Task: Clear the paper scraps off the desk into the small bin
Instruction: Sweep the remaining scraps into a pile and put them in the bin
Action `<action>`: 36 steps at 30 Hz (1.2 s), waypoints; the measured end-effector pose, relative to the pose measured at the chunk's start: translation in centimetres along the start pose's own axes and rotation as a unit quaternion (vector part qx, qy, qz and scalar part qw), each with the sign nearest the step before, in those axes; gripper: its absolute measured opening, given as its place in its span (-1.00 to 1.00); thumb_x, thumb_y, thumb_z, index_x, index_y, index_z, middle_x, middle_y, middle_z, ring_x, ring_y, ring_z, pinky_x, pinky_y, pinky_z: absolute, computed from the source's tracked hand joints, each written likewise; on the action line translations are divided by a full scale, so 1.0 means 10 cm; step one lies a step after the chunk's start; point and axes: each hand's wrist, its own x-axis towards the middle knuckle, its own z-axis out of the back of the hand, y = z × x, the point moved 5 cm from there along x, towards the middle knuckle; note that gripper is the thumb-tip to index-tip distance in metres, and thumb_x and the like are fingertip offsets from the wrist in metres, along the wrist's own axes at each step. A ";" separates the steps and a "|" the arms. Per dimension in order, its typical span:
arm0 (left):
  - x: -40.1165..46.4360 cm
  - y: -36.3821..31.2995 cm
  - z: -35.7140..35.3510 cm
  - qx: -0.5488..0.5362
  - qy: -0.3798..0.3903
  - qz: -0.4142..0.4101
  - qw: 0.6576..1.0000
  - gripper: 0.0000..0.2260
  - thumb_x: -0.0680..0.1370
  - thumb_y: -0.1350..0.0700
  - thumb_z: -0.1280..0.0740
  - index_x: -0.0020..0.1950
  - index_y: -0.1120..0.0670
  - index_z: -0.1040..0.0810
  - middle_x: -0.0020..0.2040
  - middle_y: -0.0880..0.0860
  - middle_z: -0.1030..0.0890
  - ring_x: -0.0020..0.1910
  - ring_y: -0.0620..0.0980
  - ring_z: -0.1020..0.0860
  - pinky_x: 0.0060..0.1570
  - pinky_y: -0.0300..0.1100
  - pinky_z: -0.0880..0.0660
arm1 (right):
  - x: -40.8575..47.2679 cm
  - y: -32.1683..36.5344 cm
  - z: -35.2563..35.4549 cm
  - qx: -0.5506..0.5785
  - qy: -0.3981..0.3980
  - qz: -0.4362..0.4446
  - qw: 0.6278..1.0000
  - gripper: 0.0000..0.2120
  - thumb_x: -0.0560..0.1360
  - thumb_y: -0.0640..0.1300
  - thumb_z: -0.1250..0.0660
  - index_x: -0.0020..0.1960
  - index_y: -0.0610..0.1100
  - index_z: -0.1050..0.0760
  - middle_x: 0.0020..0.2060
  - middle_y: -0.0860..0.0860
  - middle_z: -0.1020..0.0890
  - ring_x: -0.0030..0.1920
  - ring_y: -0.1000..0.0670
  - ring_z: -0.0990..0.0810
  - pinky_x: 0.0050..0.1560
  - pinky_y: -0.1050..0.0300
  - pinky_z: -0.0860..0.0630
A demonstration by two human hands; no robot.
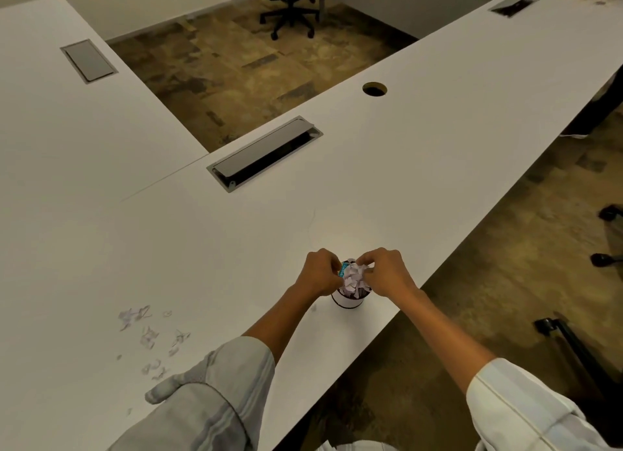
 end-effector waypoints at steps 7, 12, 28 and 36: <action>0.01 -0.04 -0.04 0.015 -0.071 -0.060 0.996 -0.85 0.37 0.28 -0.43 -0.07 0.22 -0.66 -0.12 0.19 -0.68 -0.13 0.13 -0.62 -0.13 -0.08 -0.58 | 0.00 -0.01 0.14 -0.078 -0.026 0.007 0.997 -0.84 0.46 -0.18 -0.40 0.00 -0.02 -0.67 -0.02 0.00 -0.70 -0.07 -0.08 -0.65 -0.07 0.03 -0.62; 0.03 -0.01 -0.12 0.039 -0.077 -0.063 0.994 -0.78 0.39 0.17 -0.47 0.02 0.13 -0.62 -0.13 0.15 -0.68 -0.16 0.13 -0.62 -0.19 -0.10 -0.54 | 0.09 0.04 0.07 -0.051 0.014 0.032 0.998 -0.89 0.44 -0.17 -0.44 -0.05 -0.07 -0.70 -0.12 -0.05 -0.72 -0.15 -0.04 -0.67 -0.06 0.04 -0.65; -0.06 0.61 0.24 -0.041 -0.107 -0.015 0.993 -0.69 0.32 0.05 -0.49 -0.04 0.06 -0.48 -0.34 0.00 -0.63 -0.39 -0.11 -0.51 -0.37 -0.23 -0.39 | 0.20 0.16 -0.21 -0.180 0.018 0.042 0.983 -0.94 0.39 -0.19 -0.44 -0.13 -0.09 -0.66 -0.13 -0.12 -0.65 -0.16 -0.17 -0.64 -0.23 0.13 -0.53; -0.29 1.03 0.51 -0.045 -0.129 0.013 0.991 -0.78 0.35 0.04 -0.46 -0.10 0.03 -0.49 -0.36 -0.04 -0.60 -0.39 -0.16 -0.50 -0.37 -0.26 -0.35 | 0.19 0.25 -0.28 -0.181 0.057 0.014 0.982 -0.90 0.37 -0.19 -0.43 -0.12 -0.05 -0.65 -0.10 -0.07 -0.62 -0.15 -0.14 -0.62 -0.25 0.13 -0.51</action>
